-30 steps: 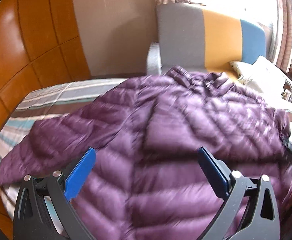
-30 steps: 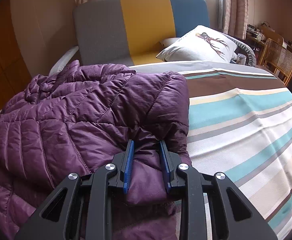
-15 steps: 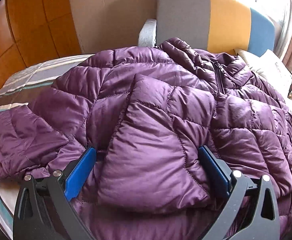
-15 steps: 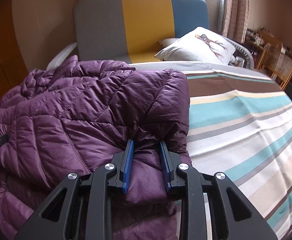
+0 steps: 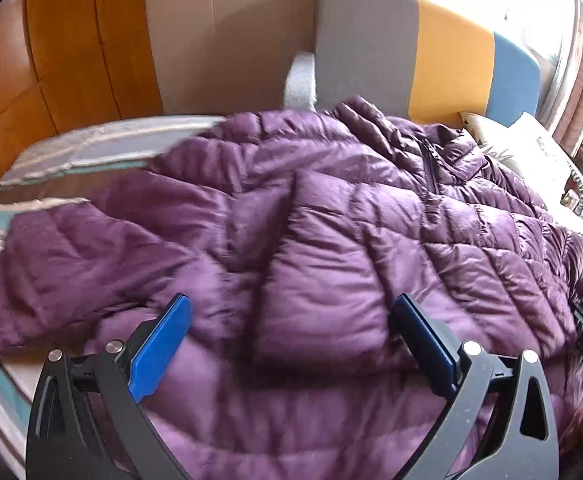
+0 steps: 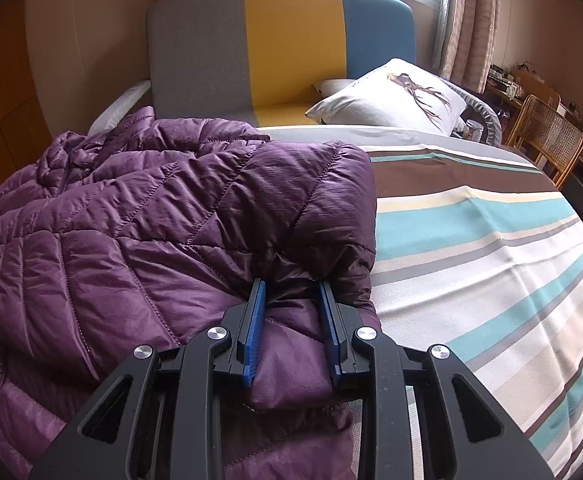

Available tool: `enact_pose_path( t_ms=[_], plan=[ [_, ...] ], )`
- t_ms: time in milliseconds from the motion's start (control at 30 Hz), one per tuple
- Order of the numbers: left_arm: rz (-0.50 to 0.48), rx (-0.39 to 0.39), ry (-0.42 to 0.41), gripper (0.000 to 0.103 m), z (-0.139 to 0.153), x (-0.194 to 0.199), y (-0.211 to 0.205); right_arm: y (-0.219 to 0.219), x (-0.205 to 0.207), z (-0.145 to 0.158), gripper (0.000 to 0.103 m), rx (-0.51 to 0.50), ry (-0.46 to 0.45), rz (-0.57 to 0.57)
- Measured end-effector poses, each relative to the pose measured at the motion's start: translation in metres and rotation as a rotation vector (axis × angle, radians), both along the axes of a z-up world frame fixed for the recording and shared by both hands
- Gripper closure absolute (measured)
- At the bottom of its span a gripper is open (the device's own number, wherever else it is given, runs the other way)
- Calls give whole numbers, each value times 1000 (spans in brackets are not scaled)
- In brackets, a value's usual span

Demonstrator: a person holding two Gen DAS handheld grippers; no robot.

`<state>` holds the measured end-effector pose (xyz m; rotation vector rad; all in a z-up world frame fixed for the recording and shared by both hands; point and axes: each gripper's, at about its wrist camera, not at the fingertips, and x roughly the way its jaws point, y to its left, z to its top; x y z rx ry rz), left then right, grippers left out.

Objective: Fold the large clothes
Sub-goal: 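Grasp the other sleeve with the left gripper while the right gripper holds the jacket edge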

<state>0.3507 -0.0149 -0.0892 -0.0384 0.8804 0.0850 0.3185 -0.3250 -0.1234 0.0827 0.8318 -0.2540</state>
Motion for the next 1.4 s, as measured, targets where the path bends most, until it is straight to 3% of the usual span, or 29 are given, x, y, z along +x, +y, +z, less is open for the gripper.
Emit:
enact_pose_path(
  t_ms=[200, 433, 567, 967, 1133, 1200, 1333, 1400],
  plan=[
    [39, 25, -28, 2, 14, -24, 32, 3, 0, 0, 76, -23, 5, -2],
    [139, -49, -49, 2, 20, -55, 102, 3, 0, 1, 75, -21, 7, -2],
    [266, -73, -57, 2, 19, -76, 152, 3, -1, 1, 75, -26, 5, -3],
    [805, -171, -19, 3, -20, -140, 315, 5, -7, 6, 75, -66, 6, 10],
    [902, -330, -66, 3, -35, -152, 349, 8, -12, 11, 75, -94, 5, 35],
    [928, -350, -89, 4, -37, -152, 357, 9, -12, 12, 75, -95, 12, 43],
    [956, -342, -112, 26, -40, -144, 368, 9, -11, 9, 75, -93, 20, 46],
    [975, -339, -115, 46, -41, -140, 374, 8, -11, 8, 75, -88, 19, 45]
  ],
)
